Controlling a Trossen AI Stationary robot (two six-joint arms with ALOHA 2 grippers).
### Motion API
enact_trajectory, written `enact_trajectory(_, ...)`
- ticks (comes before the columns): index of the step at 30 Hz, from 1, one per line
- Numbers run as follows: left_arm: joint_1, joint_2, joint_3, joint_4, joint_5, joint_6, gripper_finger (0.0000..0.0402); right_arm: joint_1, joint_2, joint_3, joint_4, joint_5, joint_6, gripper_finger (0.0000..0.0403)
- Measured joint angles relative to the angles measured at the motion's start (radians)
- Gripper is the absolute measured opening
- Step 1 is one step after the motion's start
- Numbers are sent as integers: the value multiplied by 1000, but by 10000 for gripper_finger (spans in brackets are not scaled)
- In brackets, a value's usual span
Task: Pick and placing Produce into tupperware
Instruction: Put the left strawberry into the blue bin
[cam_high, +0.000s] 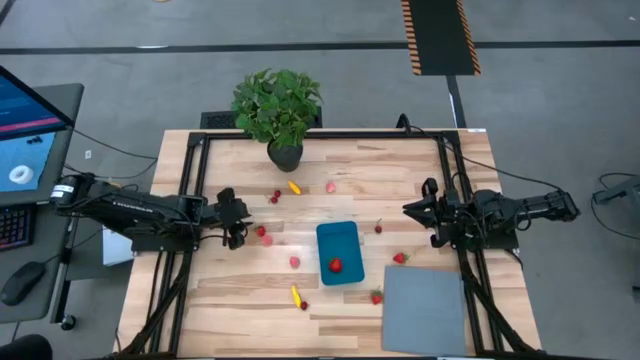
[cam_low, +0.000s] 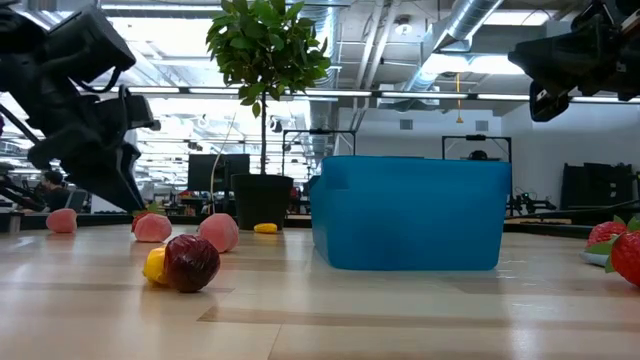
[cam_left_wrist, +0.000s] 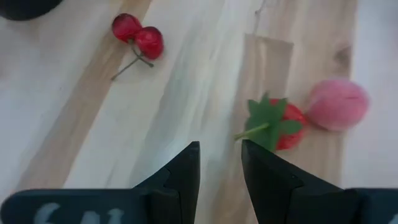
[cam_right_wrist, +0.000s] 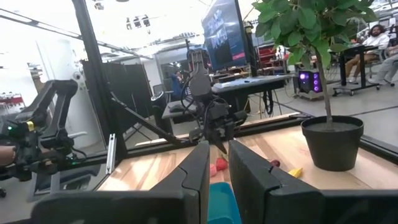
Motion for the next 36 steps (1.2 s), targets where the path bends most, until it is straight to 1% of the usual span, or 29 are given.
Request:
enact_trajectory(2, 0, 18, 0, 6, -9, 30, 109, 0, 0, 0, 0, 0, 1, 83)
enact_trajectory(11, 0, 103, 32, 16, 3, 45, 109, 0, 0, 0, 0, 0, 3, 83)
enact_trajectory(19, 0, 171, 88, 33, 6, 146, 109, 0, 0, 0, 0, 0, 18, 83)
enact_trajectory(22, 0, 203, 104, 22, 31, 168, 109, 0, 0, 0, -1, 0, 18, 83)
enact_trajectory(25, 0, 240, 111, 25, 66, 165, 109, 0, 0, 0, -2, 0, 19, 83)
enact_trajectory(31, 0, 301, 114, 36, 61, 129, 109, 0, 0, -1, -4, 0, 21, 83)
enact_trajectory(34, 0, 309, 114, 33, 40, 92, 109, 0, 0, -1, -4, 0, 26, 83)
enact_trajectory(36, 0, 309, 114, 38, 56, 89, 109, 0, 0, -1, -6, 0, 26, 83)
